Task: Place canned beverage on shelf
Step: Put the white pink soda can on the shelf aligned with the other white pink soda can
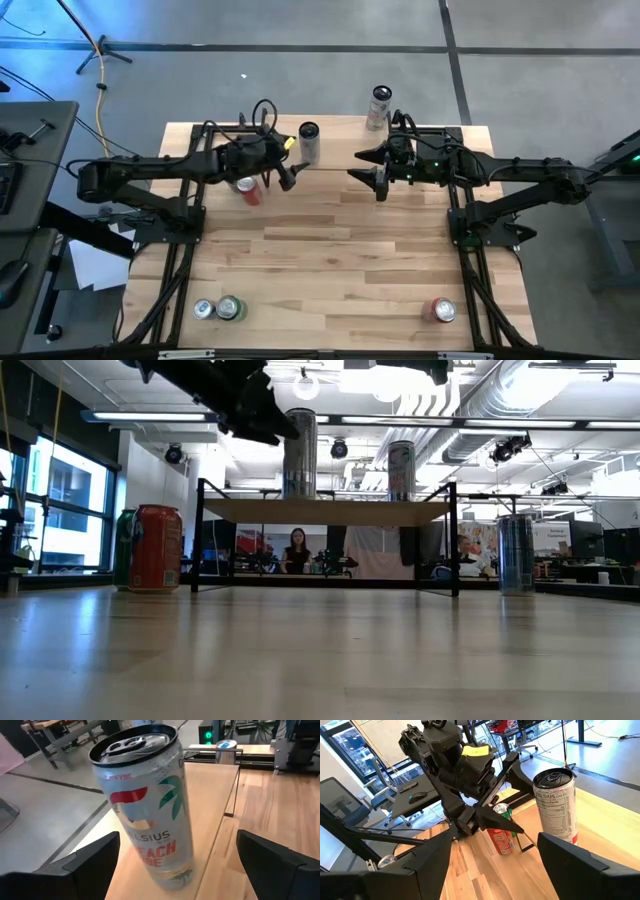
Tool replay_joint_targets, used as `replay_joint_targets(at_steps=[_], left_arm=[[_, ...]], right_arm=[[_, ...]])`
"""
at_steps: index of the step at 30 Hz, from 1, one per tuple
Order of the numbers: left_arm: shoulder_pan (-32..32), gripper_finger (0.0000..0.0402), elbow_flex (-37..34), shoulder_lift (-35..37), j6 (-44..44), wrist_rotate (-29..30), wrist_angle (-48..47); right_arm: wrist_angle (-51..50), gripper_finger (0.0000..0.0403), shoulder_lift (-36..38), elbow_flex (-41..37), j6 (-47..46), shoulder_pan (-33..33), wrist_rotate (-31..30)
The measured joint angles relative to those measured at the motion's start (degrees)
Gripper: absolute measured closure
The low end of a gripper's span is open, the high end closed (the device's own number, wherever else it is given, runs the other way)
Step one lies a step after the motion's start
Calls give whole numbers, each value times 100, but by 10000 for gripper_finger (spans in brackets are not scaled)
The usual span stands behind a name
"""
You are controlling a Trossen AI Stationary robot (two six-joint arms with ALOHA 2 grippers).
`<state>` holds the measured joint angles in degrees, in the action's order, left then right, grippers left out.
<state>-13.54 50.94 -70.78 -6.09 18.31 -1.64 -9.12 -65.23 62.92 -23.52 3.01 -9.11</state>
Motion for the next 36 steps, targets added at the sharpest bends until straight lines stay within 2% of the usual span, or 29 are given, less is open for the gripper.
replay_joint_targets(at_steps=[5,12,14,19,22,27,30,36], left_arm=[[11,44,0,-9,398,2,-222],[-148,44,0,-20,243,81,-116],[-297,44,0,-22,241,-65,-134],[-937,44,0,-22,-33,-1563,-51],[-1295,45,7,-91,-244,-2572,246],[-1795,45,11,-482,-201,-3872,900],[-1949,45,0,-811,-144,-4367,1125],[-1982,45,0,-1235,131,-4675,1923]], right_arm=[[1,121,0,0,42,0,-2],[1,121,0,0,41,0,-2],[-1,121,0,0,41,0,-2],[-1,121,0,0,41,0,-2],[-1,121,0,0,41,0,-2],[-15,121,0,0,41,0,-2],[-29,121,0,0,38,0,-2],[-197,121,0,0,-199,0,1]])
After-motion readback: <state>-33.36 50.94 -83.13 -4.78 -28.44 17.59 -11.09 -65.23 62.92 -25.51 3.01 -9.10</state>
